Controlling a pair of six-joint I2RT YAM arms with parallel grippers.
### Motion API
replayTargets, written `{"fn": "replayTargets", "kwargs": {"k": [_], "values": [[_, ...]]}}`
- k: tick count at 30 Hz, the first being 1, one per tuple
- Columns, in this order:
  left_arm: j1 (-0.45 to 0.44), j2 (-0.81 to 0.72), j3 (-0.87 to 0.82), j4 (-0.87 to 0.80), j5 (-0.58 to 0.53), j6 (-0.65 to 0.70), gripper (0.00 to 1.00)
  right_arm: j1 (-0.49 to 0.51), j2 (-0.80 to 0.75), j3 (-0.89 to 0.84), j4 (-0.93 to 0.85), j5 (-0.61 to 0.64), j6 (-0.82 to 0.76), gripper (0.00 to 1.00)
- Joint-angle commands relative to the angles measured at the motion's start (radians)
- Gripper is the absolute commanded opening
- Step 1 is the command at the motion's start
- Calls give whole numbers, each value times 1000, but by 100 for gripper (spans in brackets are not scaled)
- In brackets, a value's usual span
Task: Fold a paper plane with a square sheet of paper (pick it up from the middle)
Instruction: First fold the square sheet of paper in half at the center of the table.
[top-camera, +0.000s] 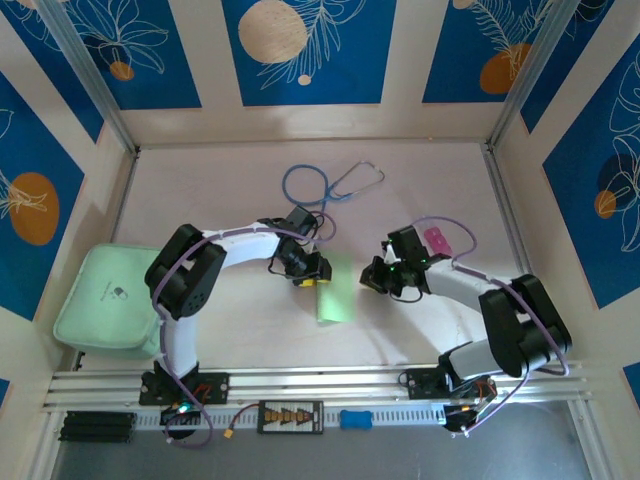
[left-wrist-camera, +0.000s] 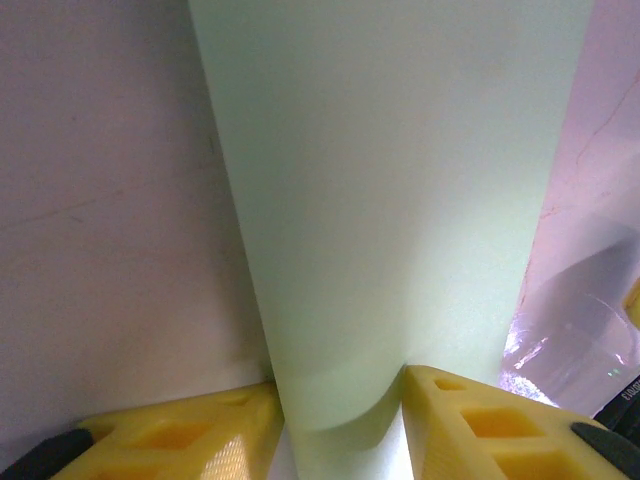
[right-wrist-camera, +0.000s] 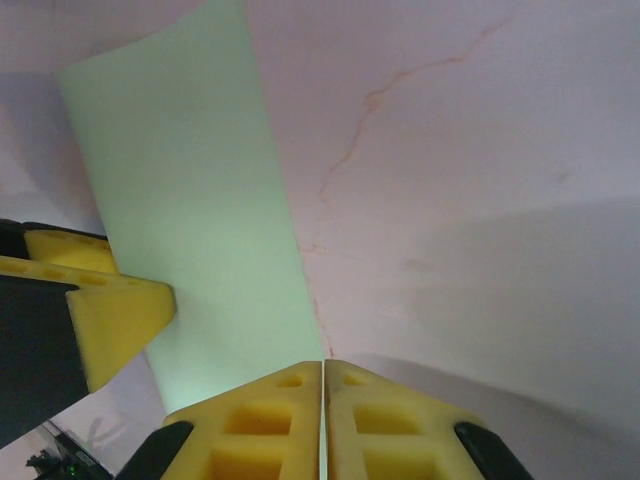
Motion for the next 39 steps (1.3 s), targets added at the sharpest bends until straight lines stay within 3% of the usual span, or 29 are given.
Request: {"fn": "replayTargets", "kwargs": {"k": [1,16,24,39], "values": [[1,114,-36,-9,-150,42,45,-14,-43,-27,-14,10,9,12],[1,129,-27,-18,-148,47,45,8,-2,-13,55,-79,-3,10],[0,127,-30,-17,-147,44,45,58,105,70,64,-86,-28,4],[1,124,-34,-16,-148,43,45,119,286,169,57,-120,-72,1]]}}
